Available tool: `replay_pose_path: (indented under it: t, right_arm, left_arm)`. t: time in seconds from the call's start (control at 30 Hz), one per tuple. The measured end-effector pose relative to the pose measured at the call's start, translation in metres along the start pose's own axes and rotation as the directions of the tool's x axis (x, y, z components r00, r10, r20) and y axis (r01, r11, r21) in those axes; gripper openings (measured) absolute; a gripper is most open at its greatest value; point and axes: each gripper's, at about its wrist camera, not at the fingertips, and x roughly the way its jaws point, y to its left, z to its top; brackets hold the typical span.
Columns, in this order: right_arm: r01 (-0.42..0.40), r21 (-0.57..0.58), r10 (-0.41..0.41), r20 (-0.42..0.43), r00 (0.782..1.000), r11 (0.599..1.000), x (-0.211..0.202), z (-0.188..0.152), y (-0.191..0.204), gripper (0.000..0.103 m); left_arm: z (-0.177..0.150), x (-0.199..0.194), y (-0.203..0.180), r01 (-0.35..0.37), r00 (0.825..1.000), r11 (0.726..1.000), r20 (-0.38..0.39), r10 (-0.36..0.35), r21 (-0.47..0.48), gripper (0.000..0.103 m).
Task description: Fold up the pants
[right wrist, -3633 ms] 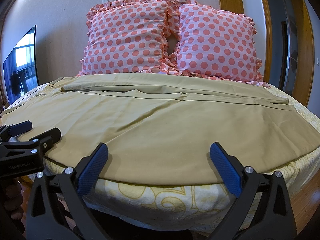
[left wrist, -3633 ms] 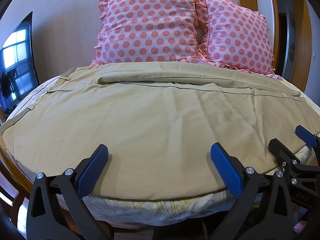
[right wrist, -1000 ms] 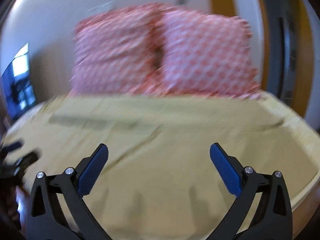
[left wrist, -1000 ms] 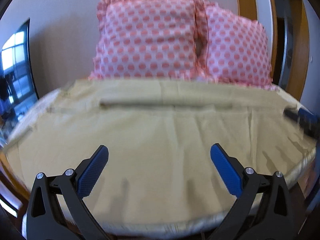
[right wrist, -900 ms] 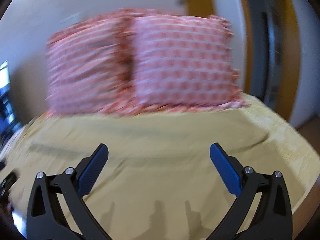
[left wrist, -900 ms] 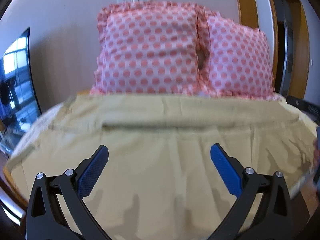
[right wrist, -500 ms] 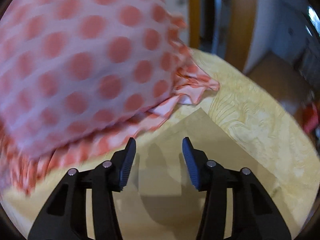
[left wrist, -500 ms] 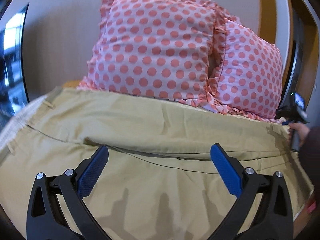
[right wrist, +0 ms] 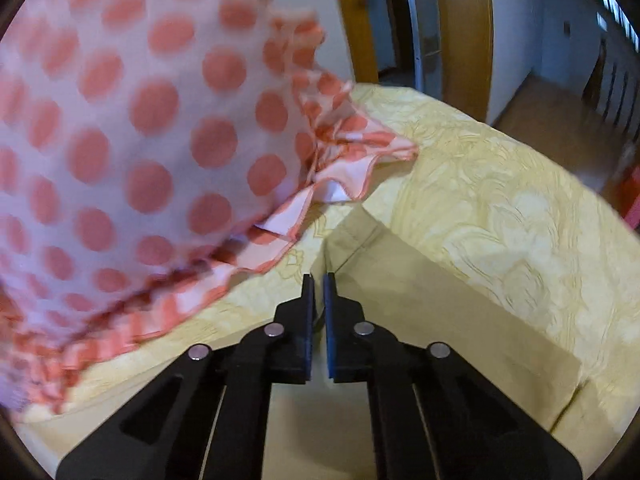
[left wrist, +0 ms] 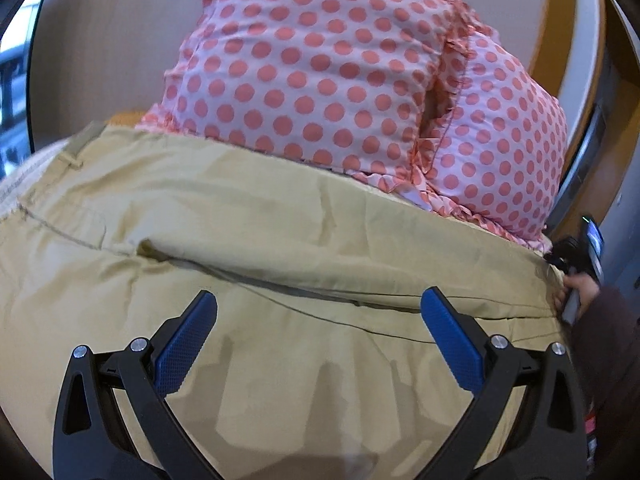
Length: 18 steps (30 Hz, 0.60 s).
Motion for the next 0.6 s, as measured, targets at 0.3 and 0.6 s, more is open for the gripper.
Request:
replay_pose_path:
  t: [0.3, 0.6]
  right_arm:
    - [-0.347, 0.023, 0.334, 0.219, 0.917, 0.938, -0.182, -0.094, -0.078, 0.004]
    - [-0.384, 0.272, 0.386, 0.049, 0.921, 0.882, -0.173, -0.158, -0.132, 0.026]
  left_arm:
    - [-0.002, 0.002, 0.018, 0.019, 1.000, 0.994, 0.000, -0.019, -0.108, 0.102]
    - [-0.002, -0.043, -0.001, -0.107, 0.987, 0.994, 0.121, 0.104, 0.016, 0.102]
